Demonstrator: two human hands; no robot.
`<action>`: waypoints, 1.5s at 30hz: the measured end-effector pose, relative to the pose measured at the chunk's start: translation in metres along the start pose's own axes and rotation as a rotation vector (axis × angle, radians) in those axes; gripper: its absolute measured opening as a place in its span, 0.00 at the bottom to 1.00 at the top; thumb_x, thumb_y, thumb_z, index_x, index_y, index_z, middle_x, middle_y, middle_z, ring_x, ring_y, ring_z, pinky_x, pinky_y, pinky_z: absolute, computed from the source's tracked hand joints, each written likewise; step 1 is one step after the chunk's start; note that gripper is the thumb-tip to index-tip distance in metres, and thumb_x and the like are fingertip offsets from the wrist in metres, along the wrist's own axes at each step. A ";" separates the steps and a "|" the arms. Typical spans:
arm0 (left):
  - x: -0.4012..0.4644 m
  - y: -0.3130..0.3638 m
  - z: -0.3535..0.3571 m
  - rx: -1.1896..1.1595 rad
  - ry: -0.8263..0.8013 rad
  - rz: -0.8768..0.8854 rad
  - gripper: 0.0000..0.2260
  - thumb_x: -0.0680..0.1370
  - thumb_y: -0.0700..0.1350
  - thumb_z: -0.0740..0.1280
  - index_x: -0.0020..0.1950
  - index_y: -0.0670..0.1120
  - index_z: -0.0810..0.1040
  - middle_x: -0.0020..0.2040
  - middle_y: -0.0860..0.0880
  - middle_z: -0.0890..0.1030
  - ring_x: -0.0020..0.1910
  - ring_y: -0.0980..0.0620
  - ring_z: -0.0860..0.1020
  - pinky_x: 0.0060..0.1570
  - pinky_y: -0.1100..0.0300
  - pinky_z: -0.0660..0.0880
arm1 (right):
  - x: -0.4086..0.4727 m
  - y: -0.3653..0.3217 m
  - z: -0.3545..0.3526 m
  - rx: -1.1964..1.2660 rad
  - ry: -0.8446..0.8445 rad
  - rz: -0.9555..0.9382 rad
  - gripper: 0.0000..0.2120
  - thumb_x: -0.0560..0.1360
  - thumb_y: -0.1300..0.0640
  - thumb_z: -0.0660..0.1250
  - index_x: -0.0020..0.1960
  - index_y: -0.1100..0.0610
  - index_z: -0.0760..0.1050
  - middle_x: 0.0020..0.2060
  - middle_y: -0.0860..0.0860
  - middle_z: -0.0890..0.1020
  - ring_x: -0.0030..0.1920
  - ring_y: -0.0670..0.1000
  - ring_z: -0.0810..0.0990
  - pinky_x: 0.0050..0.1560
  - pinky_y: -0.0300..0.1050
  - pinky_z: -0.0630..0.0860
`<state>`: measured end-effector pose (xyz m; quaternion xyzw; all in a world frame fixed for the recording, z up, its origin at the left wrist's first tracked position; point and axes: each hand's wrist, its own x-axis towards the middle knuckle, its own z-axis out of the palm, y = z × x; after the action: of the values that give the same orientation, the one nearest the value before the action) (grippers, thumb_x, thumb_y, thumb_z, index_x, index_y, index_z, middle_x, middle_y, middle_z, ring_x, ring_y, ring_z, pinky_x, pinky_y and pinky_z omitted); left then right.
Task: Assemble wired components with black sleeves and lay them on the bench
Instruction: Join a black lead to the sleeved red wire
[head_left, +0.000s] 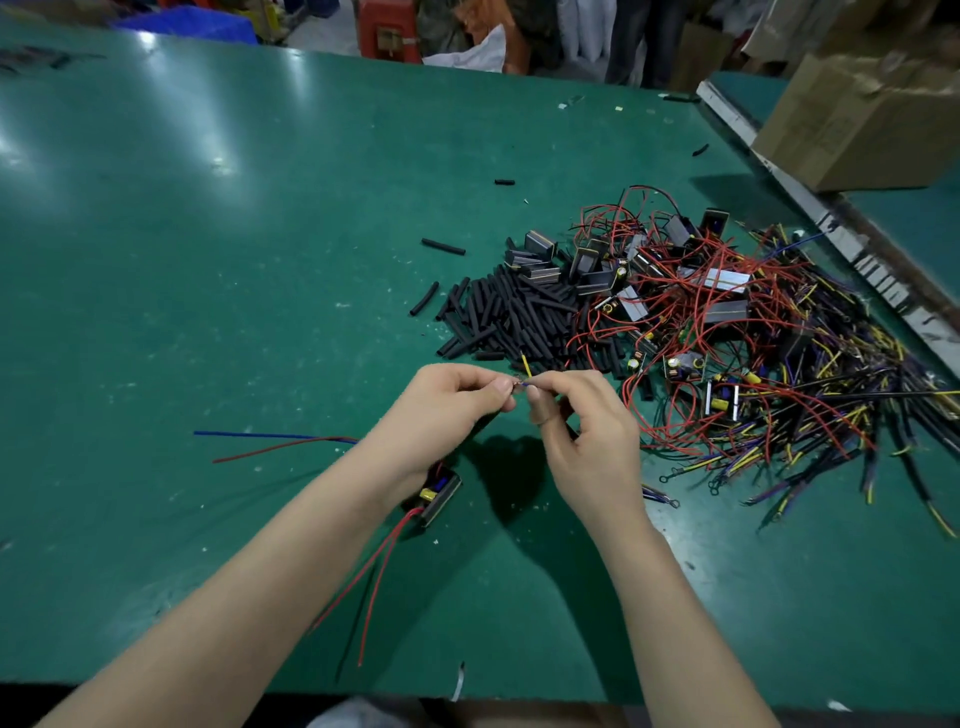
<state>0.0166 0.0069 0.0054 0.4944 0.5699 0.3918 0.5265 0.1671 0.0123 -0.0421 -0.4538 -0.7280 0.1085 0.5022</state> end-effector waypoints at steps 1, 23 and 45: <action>0.002 0.002 -0.003 0.056 -0.022 -0.030 0.08 0.79 0.45 0.66 0.42 0.48 0.82 0.38 0.53 0.81 0.39 0.61 0.76 0.41 0.69 0.69 | 0.000 0.001 0.000 -0.010 -0.001 -0.020 0.05 0.76 0.65 0.67 0.49 0.64 0.80 0.42 0.52 0.79 0.41 0.47 0.76 0.45 0.39 0.72; 0.005 -0.023 -0.018 1.317 0.101 0.565 0.10 0.80 0.53 0.58 0.52 0.53 0.78 0.48 0.57 0.77 0.58 0.52 0.67 0.50 0.54 0.53 | -0.004 -0.013 0.001 -0.387 -0.238 -0.069 0.06 0.74 0.59 0.66 0.46 0.54 0.82 0.40 0.49 0.81 0.39 0.55 0.80 0.37 0.47 0.66; -0.006 -0.035 -0.008 0.782 0.277 0.390 0.05 0.78 0.52 0.64 0.50 0.56 0.79 0.50 0.58 0.74 0.57 0.54 0.66 0.45 0.59 0.52 | -0.004 -0.016 0.009 -0.100 -0.039 0.110 0.03 0.76 0.63 0.67 0.48 0.60 0.80 0.42 0.50 0.80 0.41 0.56 0.80 0.41 0.59 0.74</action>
<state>0.0035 -0.0057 -0.0264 0.6969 0.6364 0.3015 0.1357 0.1513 0.0029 -0.0395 -0.5155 -0.7162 0.1083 0.4579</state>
